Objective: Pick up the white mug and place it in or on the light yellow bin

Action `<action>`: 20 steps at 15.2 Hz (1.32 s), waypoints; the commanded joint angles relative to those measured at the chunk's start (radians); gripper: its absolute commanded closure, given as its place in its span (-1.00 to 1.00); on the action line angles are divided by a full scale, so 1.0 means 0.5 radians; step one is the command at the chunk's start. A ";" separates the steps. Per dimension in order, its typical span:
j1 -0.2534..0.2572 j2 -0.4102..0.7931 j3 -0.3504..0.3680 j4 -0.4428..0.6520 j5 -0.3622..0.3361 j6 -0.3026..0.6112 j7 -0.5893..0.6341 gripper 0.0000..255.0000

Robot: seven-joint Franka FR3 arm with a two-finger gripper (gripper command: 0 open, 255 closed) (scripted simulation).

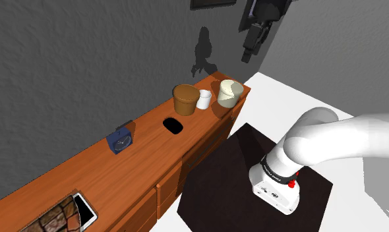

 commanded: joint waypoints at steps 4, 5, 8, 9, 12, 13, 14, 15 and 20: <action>-0.012 0.046 -0.053 -0.143 -0.047 0.193 -0.090 -1.00; -0.017 0.067 -0.071 -0.186 -0.062 0.258 -0.119 -1.00; -0.033 0.150 -0.124 -0.299 -0.104 0.459 -0.205 -1.00; -0.038 0.184 -0.142 -0.331 -0.118 0.527 -0.233 -1.00; -0.055 0.306 -0.197 -0.410 -0.155 0.735 -0.316 -1.00; -0.060 0.353 -0.216 -0.431 -0.167 0.805 -0.343 -1.00; -0.065 0.403 -0.234 -0.448 -0.177 0.875 -0.370 -1.00; -0.070 0.456 -0.252 -0.463 -0.187 0.945 -0.397 -1.00; -0.090 0.762 -0.342 -0.490 -0.220 1.291 -0.533 -1.00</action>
